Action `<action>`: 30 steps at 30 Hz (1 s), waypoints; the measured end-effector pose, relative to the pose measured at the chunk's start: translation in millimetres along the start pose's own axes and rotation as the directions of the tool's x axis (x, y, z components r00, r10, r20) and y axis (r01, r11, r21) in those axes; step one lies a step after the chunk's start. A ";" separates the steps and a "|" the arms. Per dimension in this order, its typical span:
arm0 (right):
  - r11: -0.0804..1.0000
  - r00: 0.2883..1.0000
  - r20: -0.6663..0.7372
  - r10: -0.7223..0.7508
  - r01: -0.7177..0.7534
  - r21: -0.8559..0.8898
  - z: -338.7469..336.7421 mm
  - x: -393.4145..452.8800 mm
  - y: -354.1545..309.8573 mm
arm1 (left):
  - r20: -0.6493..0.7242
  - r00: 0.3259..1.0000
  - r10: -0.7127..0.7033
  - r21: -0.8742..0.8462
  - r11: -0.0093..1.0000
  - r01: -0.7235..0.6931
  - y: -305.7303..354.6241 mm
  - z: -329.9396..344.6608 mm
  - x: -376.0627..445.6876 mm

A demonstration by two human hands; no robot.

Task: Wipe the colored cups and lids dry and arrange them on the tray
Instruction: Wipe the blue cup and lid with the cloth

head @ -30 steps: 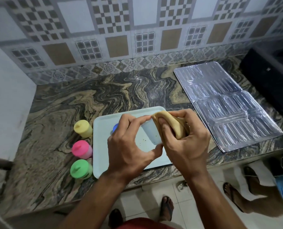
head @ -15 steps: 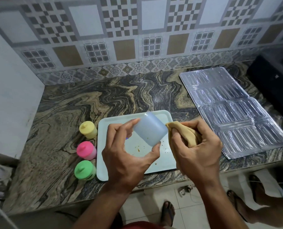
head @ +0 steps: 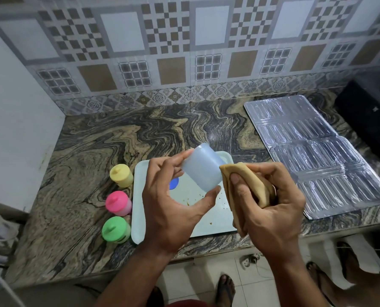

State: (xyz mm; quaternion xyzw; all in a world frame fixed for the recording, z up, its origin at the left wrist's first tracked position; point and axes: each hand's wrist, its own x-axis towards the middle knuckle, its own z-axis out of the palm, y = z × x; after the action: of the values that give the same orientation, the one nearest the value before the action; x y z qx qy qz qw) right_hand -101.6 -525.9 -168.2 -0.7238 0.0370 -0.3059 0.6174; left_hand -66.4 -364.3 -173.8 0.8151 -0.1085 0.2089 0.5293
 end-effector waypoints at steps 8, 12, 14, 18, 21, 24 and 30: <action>0.951 0.979 0.077 -0.188 0.201 -0.237 12.6 10.0 -11.5 | -0.012 0.986 0.165 0.150 0.975 -0.162 -2.4 -1.5 -4.4; 0.988 0.998 -0.028 -0.060 0.056 -0.142 22.2 18.7 -11.1 | -0.053 0.977 0.208 0.143 0.970 -0.199 -5.5 -0.1 -9.3; 0.994 1.000 -0.023 -0.003 0.001 -0.112 23.5 22.4 -10.9 | -0.063 0.974 0.218 0.123 0.970 -0.209 -7.1 1.3 -10.7; 0.989 0.999 -0.002 0.036 -0.036 -0.144 22.6 22.7 -11.2 | -0.081 0.979 0.188 0.114 0.977 -0.178 -10.5 2.4 -11.4; 0.983 0.997 -0.006 0.074 -0.074 -0.167 18.8 20.4 -3.8 | -0.119 0.982 0.145 0.138 0.982 -0.129 -14.7 0.7 -8.6; 0.983 0.993 -0.009 0.120 -0.120 -0.141 12.5 15.3 5.1 | -0.177 0.979 0.102 0.043 0.994 -0.096 -18.8 -3.2 0.5; 0.998 1.000 -0.008 0.029 -0.029 0.061 13.0 8.2 -4.9 | -0.133 0.991 -0.012 -0.253 0.967 -0.022 -14.3 3.3 4.9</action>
State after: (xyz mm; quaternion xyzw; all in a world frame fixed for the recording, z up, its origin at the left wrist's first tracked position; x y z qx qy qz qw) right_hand -90.2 -517.0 -161.1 -0.7027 0.0411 -0.3012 0.6433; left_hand -55.6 -361.2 -184.5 0.7246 -0.1009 0.2485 0.6348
